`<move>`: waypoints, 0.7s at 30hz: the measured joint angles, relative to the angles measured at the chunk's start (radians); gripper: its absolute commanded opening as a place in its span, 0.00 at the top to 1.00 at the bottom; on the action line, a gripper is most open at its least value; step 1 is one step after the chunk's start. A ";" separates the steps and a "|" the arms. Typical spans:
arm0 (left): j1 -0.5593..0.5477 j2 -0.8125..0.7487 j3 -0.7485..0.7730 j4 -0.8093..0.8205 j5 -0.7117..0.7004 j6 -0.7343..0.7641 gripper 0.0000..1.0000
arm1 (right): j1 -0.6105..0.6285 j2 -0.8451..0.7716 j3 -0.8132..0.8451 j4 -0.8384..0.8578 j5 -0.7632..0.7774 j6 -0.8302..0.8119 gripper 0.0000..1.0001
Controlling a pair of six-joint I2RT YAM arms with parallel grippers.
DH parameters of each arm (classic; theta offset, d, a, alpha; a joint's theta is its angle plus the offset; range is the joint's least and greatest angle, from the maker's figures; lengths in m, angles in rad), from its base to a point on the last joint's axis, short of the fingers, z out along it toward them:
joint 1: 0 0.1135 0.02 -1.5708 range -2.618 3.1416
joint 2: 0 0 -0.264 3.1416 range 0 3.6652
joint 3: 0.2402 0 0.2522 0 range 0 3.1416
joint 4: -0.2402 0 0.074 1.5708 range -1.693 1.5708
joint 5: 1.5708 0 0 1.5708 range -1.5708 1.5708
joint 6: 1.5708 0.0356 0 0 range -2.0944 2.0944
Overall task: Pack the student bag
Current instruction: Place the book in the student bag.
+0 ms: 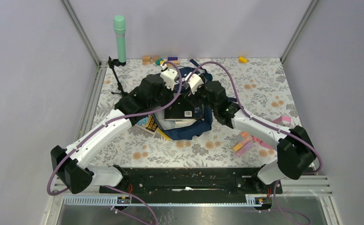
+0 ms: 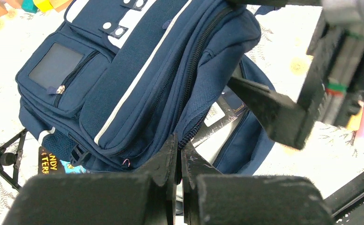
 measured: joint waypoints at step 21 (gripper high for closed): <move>-0.011 0.147 0.046 0.126 0.208 -0.027 0.97 | 0.007 -0.183 -0.202 0.013 0.350 0.157 1.00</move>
